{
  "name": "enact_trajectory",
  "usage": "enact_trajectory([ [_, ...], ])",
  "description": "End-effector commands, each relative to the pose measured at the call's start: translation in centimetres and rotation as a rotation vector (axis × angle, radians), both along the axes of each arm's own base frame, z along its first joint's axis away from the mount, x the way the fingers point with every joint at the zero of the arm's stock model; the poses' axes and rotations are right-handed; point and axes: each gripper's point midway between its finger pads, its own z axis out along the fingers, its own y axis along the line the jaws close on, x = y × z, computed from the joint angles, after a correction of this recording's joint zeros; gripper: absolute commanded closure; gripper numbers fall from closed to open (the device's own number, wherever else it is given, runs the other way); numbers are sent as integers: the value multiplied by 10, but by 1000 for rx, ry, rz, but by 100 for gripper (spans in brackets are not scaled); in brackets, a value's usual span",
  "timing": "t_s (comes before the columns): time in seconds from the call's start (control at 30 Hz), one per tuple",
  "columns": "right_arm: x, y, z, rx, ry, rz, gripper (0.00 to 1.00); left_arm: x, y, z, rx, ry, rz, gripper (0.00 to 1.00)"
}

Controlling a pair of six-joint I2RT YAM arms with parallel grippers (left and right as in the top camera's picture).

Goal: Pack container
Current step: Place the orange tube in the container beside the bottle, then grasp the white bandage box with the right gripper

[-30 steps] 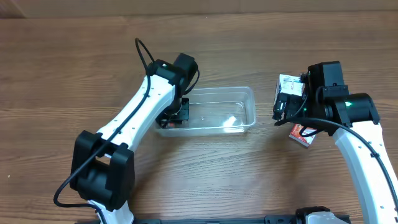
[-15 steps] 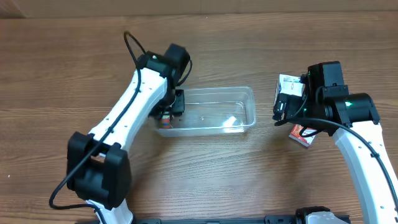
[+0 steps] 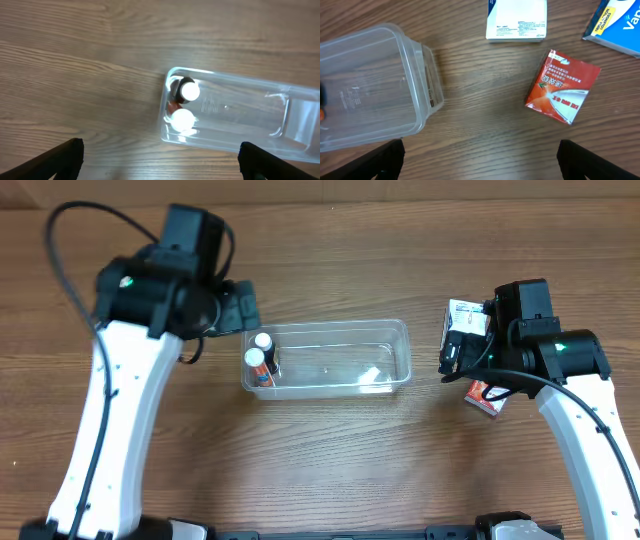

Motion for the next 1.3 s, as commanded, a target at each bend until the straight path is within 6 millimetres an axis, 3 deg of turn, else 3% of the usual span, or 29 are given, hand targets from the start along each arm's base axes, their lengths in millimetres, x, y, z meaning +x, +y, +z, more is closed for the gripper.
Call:
enact_trajectory([
  [0.0,20,-8,18,-37,-99,-26,0,-14,20,39,-9,-128,63,0],
  [0.13,78,-47,73,-91,-227,-123,0,-16,33,49,-22,-167,103,0],
  [0.2,103,-63,72,-106,-199,-139,0,-15,34,46,-21,-157,105,0],
  [0.3,128,-66,15,-130,-49,-81,0,-10,33,40,-16,-136,106,0],
  [0.37,136,-65,-25,-122,45,-95,0,-7,33,34,-13,-116,105,0],
  [0.5,142,-63,-86,-106,177,-87,0,-1,30,23,-14,-80,101,0],
  [0.63,141,-61,-129,-93,267,-86,0,1,29,23,-20,-83,99,0],
  [0.77,136,-57,-150,-77,310,-71,0,1,28,23,-22,-82,98,0],
  [1.03,134,-59,-152,-86,316,-73,0,1,28,23,-22,-82,98,0],
  [1.2,154,-65,-120,-122,248,-68,0,1,28,23,-22,-81,98,0],
  [1.27,157,-68,-117,-139,239,-69,0,1,28,23,-22,-82,98,0],
])
